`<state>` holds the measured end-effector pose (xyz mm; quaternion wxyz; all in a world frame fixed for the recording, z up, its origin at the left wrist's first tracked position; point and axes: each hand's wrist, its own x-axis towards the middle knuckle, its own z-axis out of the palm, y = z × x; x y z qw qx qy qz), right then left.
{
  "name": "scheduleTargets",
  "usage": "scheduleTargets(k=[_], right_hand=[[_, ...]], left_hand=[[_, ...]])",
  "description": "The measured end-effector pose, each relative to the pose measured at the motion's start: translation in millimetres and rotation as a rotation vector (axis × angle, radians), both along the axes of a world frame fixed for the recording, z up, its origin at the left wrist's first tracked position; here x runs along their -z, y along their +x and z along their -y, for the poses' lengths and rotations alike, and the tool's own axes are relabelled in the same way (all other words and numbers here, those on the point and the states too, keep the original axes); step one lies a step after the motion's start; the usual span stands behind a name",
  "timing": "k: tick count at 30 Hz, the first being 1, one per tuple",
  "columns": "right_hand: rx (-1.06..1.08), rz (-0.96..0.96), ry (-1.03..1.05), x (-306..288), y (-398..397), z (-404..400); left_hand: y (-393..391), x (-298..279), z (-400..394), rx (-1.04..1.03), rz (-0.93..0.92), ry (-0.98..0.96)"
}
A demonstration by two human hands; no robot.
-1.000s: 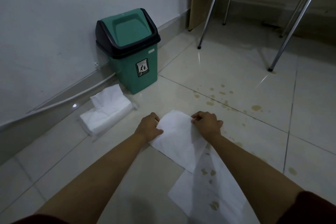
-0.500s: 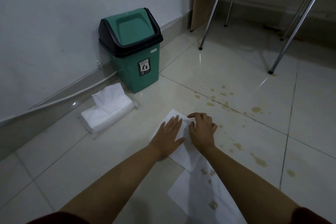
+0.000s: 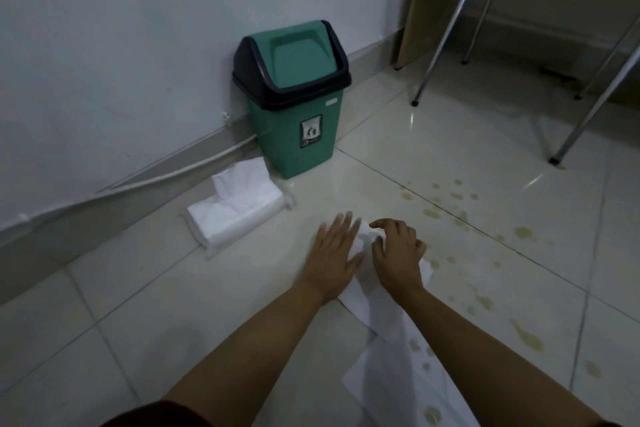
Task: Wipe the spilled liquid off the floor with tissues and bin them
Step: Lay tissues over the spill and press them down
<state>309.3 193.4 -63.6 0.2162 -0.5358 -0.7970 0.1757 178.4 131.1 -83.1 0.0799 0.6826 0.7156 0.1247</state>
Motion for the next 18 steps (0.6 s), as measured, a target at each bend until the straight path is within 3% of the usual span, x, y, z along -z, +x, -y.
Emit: scheduleTargets(k=[7,12,18], right_hand=[[-0.168,-0.025,0.023,-14.6,-71.2,4.6],[-0.406,0.062,-0.026,-9.6,-136.9,30.2],[-0.596,0.204,-0.081,-2.4,-181.2,51.8]], left_hand=[[-114.1,-40.4,20.4,-0.411,-0.13,0.309],[-175.0,-69.2,15.9,-0.685,-0.203,0.073],[-188.7,-83.5,0.1,-0.748,-0.126,-0.012]])
